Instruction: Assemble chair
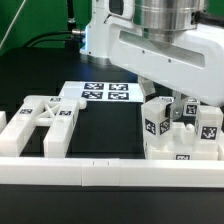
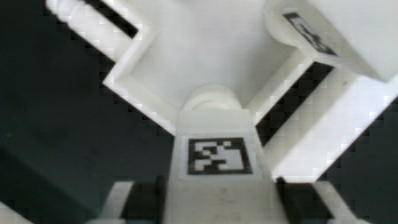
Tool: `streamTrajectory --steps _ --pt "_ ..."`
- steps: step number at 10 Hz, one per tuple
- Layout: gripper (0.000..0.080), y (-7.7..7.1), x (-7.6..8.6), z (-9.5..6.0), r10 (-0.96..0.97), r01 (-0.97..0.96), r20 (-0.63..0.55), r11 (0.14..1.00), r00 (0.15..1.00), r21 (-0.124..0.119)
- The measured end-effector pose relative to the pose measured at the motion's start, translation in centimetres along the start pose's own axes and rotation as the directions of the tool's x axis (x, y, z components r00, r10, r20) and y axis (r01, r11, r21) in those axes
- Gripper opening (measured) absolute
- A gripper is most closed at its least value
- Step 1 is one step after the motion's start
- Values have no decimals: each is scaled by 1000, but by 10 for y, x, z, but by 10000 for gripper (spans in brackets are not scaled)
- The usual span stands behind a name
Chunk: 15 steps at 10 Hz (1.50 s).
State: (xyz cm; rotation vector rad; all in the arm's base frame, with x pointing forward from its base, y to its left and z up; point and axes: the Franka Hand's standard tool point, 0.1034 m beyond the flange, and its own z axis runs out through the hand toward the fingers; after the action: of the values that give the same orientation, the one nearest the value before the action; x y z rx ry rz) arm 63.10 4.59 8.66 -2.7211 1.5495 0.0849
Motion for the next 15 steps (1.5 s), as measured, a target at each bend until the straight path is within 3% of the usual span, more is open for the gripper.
streamTrajectory --steps 3,6,7,9,10,11,15 --pt "287 -1 -7 1 364 -362 -2 928 932 83" --pt "287 -7 -13 2 579 -577 23 808 815 121" --pt "287 -8 -14 2 586 -584 26 802 810 120" --pt "530 -8 -14 3 535 -534 20 837 844 120" --pt "530 -8 -14 2 483 -481 13 869 876 120" --pt "623 -9 -14 2 430 -427 5 896 903 122" --pt "649 -8 -13 3 67 -62 -42 992 997 114"
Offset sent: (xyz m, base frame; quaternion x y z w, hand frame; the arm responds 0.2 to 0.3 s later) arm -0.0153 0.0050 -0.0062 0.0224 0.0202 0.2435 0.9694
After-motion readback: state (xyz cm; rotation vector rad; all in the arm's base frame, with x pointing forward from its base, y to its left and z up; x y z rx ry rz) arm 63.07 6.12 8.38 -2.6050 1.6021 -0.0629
